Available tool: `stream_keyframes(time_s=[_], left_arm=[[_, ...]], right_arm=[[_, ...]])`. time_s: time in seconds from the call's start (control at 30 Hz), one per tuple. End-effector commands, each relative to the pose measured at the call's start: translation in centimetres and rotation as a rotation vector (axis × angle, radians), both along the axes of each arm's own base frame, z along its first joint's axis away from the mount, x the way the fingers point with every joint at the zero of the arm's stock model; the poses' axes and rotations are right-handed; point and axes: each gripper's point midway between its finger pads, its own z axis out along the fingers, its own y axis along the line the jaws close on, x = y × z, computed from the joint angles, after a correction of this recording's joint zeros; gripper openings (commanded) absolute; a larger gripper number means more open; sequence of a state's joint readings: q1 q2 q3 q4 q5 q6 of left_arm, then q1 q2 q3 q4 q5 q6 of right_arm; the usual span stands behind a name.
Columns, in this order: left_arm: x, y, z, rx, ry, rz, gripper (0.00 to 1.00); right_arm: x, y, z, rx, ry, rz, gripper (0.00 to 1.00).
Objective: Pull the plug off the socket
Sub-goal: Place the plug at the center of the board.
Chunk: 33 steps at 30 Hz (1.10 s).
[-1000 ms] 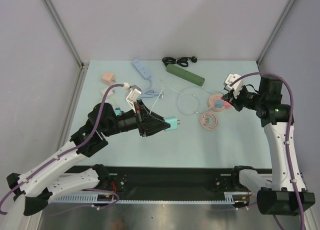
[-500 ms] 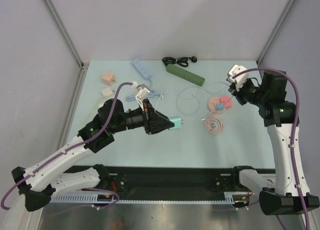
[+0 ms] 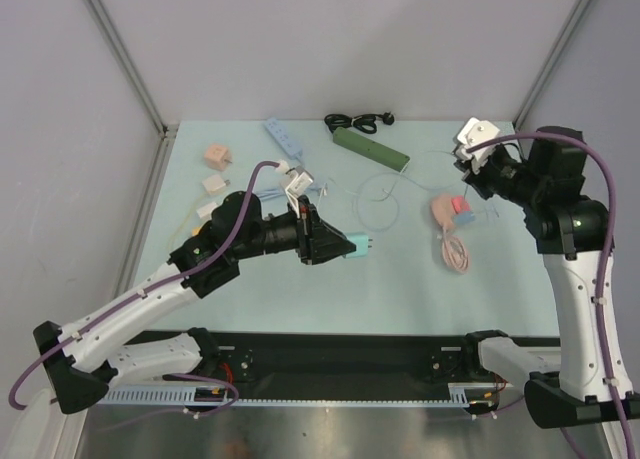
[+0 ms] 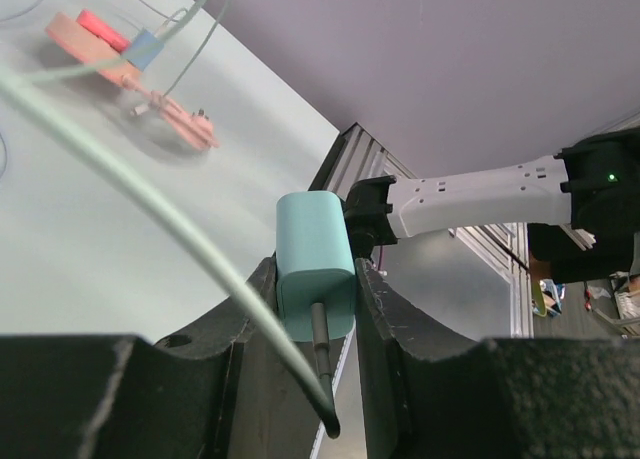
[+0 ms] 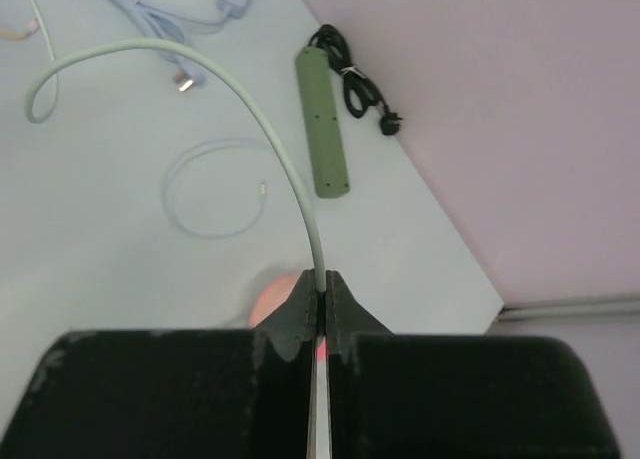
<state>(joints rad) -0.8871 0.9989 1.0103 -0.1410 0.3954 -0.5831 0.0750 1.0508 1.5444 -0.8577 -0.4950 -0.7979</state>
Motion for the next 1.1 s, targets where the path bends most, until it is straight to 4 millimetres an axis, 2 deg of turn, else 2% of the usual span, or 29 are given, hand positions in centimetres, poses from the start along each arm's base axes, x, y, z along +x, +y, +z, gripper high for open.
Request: stream_keyframes(time_s=[0.0, 0.07, 0.1, 0.17, 0.2, 0.27, 0.3, 0.4, 0.43, 0.47, 0.53, 0.57, 0.6, 0.63, 0.67, 0.7, 0.73, 0.8, 0.9, 0.97, 1.0, 1.07], left_arm=[[0.2, 0.0, 3.6, -0.071, -0.076, -0.004, 0.00], [0.2, 0.2, 3.5, -0.066, -0.078, 0.003, 0.00], [0.3, 0.3, 3.4, -0.059, -0.075, 0.009, 0.00], [0.3, 0.5, 3.1, -0.051, -0.076, 0.015, 0.00], [0.3, 0.7, 3.3, -0.055, -0.078, 0.021, 0.00], [0.3, 1.0, 3.0, -0.050, -0.074, 0.027, 0.00], [0.3, 1.0, 2.9, -0.049, -0.073, 0.028, 0.00], [0.5, 1.1, 2.6, -0.042, -0.071, 0.033, 0.00], [0.6, 1.0, 2.3, -0.037, -0.065, 0.031, 0.00], [0.7, 0.9, 2.2, -0.033, -0.061, 0.028, 0.00], [0.9, 0.8, 1.7, -0.024, -0.059, 0.029, 0.00], [1.1, 0.8, 1.5, -0.016, -0.056, 0.041, 0.00], [1.2, 1.0, 1.5, -0.013, -0.059, 0.050, 0.00], [1.4, 1.1, 1.4, -0.008, -0.068, 0.061, 0.00], [1.5, 1.4, 1.5, -0.004, -0.076, 0.077, 0.00], [2.1, 2.0, 1.1, 0.019, -0.076, 0.123, 0.00], [2.3, 2.5, 0.9, 0.037, -0.090, 0.144, 0.00], [2.6, 3.7, 0.9, 0.052, -0.105, 0.196, 0.00], [3.9, 6.0, 0.4, 0.082, -0.121, 0.332, 0.00], [4.4, 7.2, -0.5, 0.115, -0.111, 0.391, 0.00], [4.6, 7.8, -0.5, 0.118, -0.110, 0.420, 0.00], [5.9, 9.5, -1.8, 0.162, -0.083, 0.525, 0.00]], right_arm=[[1.3, 0.1, -3.4, -0.093, 0.087, -0.035, 0.00], [2.1, -1.4, -4.6, -0.141, 0.081, -0.100, 0.00], [2.3, -1.8, -6.4, -0.162, 0.113, -0.111, 0.00], [2.8, -3.0, -8.6, -0.222, 0.153, -0.151, 0.00], [2.8, -3.6, -10.5, -0.249, 0.199, -0.172, 0.00], [3.4, -5.5, -11.7, -0.300, 0.211, -0.254, 0.00], [3.4, -7.2, -12.5, -0.320, 0.223, -0.321, 0.00], [4.0, -9.8, -10.4, -0.295, 0.146, -0.418, 0.00], [4.2, -11.6, -8.7, -0.268, 0.100, -0.478, 0.00], [4.2, -12.4, -7.7, -0.249, 0.073, -0.499, 0.00], [3.8, -13.5, -4.9, -0.195, 0.002, -0.525, 0.00], [3.5, -13.5, -2.9, -0.170, -0.041, -0.514, 0.00], [3.2, -12.0, -1.7, -0.122, -0.063, -0.430, 0.00], [2.4, -11.3, -1.6, -0.097, -0.041, -0.389, 0.00], [1.8, -10.3, -0.3, -0.080, -0.056, -0.336, 0.00], [1.1, -7.6, -0.4, -0.040, -0.036, -0.195, 0.00], [0.0, -6.2, -1.6, -0.010, 0.035, -0.128, 0.00], [-1.4, -3.3, -2.1, 0.049, 0.084, 0.006, 0.00], [-3.9, 2.3, -3.3, 0.173, 0.184, 0.242, 0.00], [-4.2, 5.2, -3.6, 0.233, 0.235, 0.321, 0.00], [-5.0, 7.8, -3.8, 0.242, 0.260, 0.405, 0.00], [-4.4, 10.6, -3.7, 0.291, 0.296, 0.461, 0.00]])
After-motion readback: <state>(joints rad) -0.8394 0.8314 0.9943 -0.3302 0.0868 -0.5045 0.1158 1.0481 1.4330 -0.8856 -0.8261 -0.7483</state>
